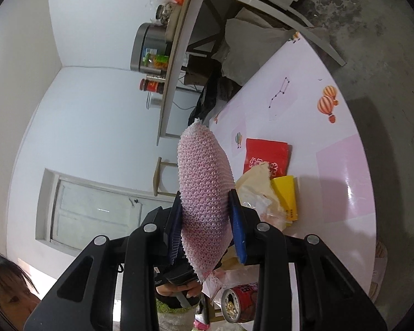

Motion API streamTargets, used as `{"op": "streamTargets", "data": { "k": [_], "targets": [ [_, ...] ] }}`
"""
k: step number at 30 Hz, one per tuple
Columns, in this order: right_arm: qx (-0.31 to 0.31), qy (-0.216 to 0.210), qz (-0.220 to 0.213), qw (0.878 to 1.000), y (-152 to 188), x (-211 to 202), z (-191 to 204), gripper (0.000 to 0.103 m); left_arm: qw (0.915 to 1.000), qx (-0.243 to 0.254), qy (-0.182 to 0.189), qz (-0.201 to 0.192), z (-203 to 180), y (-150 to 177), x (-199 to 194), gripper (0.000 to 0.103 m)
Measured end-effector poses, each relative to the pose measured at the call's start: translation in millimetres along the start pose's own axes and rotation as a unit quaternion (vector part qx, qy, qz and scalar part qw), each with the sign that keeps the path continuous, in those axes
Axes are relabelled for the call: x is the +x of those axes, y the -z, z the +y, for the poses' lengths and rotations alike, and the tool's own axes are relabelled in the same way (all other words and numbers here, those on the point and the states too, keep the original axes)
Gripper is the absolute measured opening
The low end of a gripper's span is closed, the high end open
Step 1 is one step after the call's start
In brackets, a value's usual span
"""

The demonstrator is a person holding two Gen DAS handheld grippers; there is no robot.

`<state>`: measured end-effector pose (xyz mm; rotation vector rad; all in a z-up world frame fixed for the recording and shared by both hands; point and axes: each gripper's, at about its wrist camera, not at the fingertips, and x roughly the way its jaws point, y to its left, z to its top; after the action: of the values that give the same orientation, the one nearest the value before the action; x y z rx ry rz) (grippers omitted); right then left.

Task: Collect trash
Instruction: 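Grasp the clear plastic cake bag with the left tool while the right tool holds the scrubber, then carry the scrubber and the cake bag with both tools over the wastebasket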

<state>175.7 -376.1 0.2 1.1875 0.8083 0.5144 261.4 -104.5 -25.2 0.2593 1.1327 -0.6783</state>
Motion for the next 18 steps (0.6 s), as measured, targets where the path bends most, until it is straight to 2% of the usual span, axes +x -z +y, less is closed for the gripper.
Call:
{"op": "streamTargets", "data": {
  "k": [1,10,18],
  "targets": [
    [0.002,-0.001,-0.002,1.0,-0.1,-1.8,-2.4,0.031,1.0,0.004,-0.002,0.001,-0.5,0.2,1.3,0.028],
    [0.015,-0.007,-0.007,1.0,-1.0,-10.2,-16.2,0.032,0.9996,0.019,-0.001,-0.019,-4.2,4.1,-7.1,0.01],
    [0.016,-0.012,-0.019,1.0,2.6,-18.7,-14.7,0.032,0.9961,0.013,0.018,-0.086,-7.5,-1.3,-39.4,0.008]
  ]
}}
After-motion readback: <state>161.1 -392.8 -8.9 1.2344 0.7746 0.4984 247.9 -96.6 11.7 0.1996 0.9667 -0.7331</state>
